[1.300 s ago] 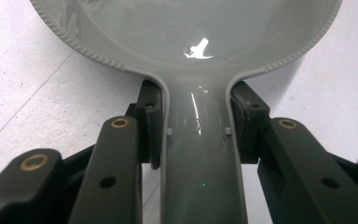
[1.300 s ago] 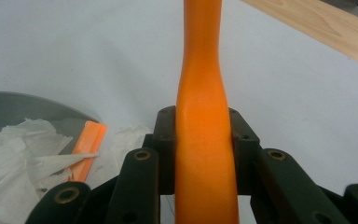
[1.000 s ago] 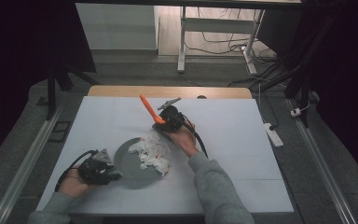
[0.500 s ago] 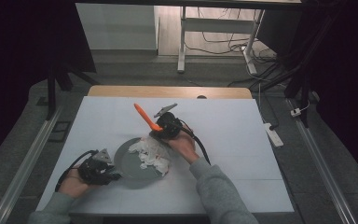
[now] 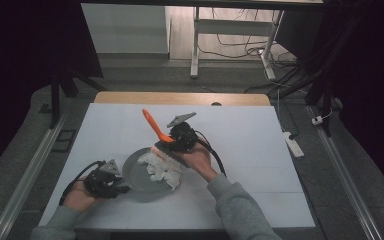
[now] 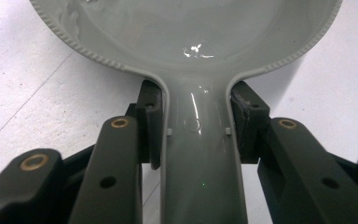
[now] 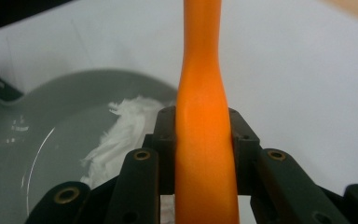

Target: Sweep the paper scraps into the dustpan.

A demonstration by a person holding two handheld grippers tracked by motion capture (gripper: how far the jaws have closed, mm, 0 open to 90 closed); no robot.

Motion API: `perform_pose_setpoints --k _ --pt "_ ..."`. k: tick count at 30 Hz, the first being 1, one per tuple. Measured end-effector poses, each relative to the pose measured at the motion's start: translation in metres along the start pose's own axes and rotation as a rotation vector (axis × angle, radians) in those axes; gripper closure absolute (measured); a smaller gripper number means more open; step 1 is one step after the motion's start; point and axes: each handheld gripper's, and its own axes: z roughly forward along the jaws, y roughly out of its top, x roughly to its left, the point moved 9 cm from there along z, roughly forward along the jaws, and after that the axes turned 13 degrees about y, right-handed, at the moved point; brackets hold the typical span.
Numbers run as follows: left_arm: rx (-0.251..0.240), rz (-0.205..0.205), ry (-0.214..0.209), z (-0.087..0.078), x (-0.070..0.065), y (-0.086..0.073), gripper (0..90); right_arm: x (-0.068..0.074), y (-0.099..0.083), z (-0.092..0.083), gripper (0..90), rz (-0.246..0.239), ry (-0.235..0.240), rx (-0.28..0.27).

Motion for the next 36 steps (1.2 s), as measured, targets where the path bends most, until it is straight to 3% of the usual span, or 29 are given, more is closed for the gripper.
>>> perform_pose_setpoints --k 5,11,19,28,36 --pt "0.0 0.0 -0.001 0.0 0.0 0.0 61.9 -0.013 0.007 -0.025 70.3 0.012 -0.069 -0.064" --pt "0.0 0.001 0.0 0.0 0.0 0.0 61.9 -0.033 -0.002 -0.035 70.3 0.048 -0.135 -0.07" --pt "0.0 0.001 -0.002 0.0 0.0 0.0 61.9 -0.051 -0.01 -0.018 70.3 0.083 -0.159 -0.033" --pt "-0.001 0.001 0.0 0.0 0.0 0.0 61.9 -0.051 -0.011 0.009 70.3 0.08 -0.154 0.015" --pt "-0.001 0.0 -0.002 0.0 0.0 0.0 61.9 -0.043 -0.01 0.021 70.3 0.063 -0.137 0.054"
